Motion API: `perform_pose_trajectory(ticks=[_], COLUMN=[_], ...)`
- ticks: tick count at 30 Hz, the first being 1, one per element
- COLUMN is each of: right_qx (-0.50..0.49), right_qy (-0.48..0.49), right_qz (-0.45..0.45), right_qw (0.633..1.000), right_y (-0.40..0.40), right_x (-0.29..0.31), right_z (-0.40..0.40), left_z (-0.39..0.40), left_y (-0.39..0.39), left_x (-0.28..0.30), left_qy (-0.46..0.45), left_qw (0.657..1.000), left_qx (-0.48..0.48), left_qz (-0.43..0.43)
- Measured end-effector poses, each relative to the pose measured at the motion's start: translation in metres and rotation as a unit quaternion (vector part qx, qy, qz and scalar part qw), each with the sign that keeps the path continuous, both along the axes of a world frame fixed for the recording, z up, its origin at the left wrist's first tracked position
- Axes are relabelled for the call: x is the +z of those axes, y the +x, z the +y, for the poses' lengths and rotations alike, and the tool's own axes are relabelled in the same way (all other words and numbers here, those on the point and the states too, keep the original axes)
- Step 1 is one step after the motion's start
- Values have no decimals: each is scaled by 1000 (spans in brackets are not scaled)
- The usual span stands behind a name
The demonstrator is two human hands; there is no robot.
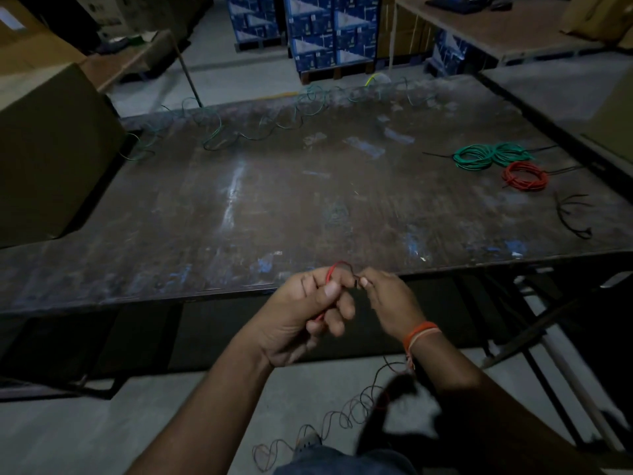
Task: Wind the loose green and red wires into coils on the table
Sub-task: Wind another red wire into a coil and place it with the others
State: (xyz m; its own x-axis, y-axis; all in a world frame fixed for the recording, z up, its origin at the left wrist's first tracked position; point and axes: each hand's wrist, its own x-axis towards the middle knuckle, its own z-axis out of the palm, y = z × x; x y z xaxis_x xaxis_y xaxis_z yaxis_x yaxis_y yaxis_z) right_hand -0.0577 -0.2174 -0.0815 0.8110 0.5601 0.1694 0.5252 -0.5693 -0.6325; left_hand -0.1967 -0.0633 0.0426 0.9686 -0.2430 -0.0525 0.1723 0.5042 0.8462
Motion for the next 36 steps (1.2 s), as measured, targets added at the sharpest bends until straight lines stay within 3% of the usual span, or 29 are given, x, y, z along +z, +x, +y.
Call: perform_pose_trajectory(ticks=[2,5,7,11,14,18,23,25,28,32,34,35,36], right_qx=[-6,-51,-53,101,184,202,204,179,136,117,130,136,139], right_qy=[5,38,81,125,108,140,171,175,140,80,80,84,89], right_qz=[27,64,111,216,204,201,216,202,152,57,13,-1,-10], right_qw=[1000,996,989,963,955,948,940,947,969,988,988,987,986], right_y=[-1,4,9,5,0,0,4,5,5,10,12,13,14], right_x=[-1,3,9,30,48,60,67,69,71,72,71,71,69], right_z=[-2,-12,-18,-20,-10,-4,-2,3,10,10,8,8,9], left_z=[1,3,7,12,12,18,14,11,12,16,18,18,17], left_y=[3,7,8,8,14,16,13,10,9,7,5,4,3], left_x=[1,-4,-11,-24,-32,-43,-53,-59,-70,-67,-60,-53,-45], left_qy=[16,183,232,275,370,625,824,852,860,867,852,819,756], left_qw=[999,979,968,957,924,776,552,496,441,414,427,481,576], left_qx=[32,77,92,68,58,86,106,114,154,179,167,145,121], left_qz=[19,33,40,63,77,-19,-73,-120,-206,-213,-254,-277,-285])
